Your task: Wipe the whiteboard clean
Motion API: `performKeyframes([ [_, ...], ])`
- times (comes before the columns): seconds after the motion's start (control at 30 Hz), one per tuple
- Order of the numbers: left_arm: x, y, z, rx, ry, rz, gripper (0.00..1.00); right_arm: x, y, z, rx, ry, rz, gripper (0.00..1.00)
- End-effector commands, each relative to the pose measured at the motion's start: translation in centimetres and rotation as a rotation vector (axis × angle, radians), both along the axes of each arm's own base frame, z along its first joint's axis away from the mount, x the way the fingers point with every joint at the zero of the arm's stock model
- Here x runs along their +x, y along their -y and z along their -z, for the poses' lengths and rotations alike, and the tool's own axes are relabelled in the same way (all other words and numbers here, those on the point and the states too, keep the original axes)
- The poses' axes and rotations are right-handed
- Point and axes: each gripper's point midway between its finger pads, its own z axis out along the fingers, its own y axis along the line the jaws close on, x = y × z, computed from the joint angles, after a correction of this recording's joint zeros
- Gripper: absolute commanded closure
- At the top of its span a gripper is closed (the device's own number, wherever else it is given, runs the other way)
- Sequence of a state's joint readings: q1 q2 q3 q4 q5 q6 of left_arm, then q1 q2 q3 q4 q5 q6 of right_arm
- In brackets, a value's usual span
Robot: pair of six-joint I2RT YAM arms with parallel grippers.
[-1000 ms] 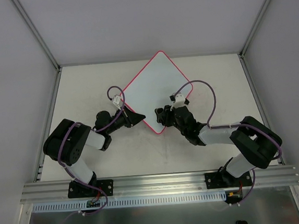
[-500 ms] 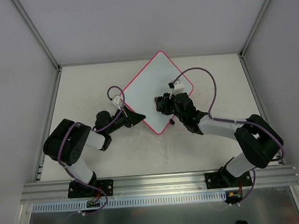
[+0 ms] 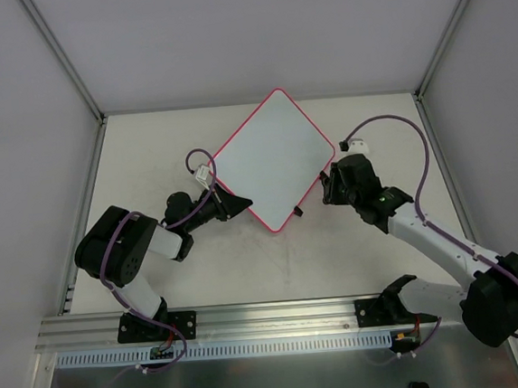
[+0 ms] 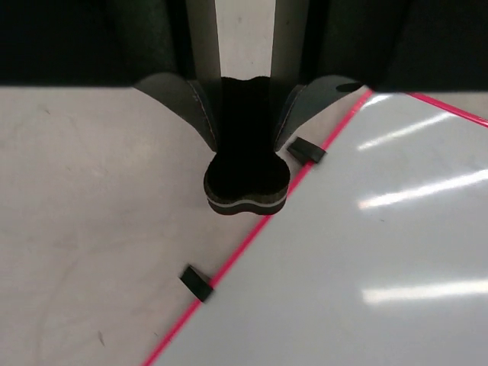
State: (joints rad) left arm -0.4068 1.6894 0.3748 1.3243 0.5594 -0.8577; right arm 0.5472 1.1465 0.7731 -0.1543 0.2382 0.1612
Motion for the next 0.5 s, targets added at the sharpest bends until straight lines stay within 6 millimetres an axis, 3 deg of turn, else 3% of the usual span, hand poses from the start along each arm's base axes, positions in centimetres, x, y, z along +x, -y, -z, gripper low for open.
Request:
performKeyframes([
  [0.0,-1.0,1.0,-7.5,-0.144,0.336,0.058,0.99,-4.1,4.9,2.6,-0.145,-0.169,0.102,1.00],
  [0.2,-1.1,0.8,-7.6,-0.143,0.339,0.050,0.98,-6.3,6.7,8.1,-0.154,-0.341,0.124,1.00],
  [0.47,-1.1,0.6,-7.6,-0.139,0.343,0.036,0.90,-5.3,5.2,10.8,-0.129,-0.390,0.085,0.94],
])
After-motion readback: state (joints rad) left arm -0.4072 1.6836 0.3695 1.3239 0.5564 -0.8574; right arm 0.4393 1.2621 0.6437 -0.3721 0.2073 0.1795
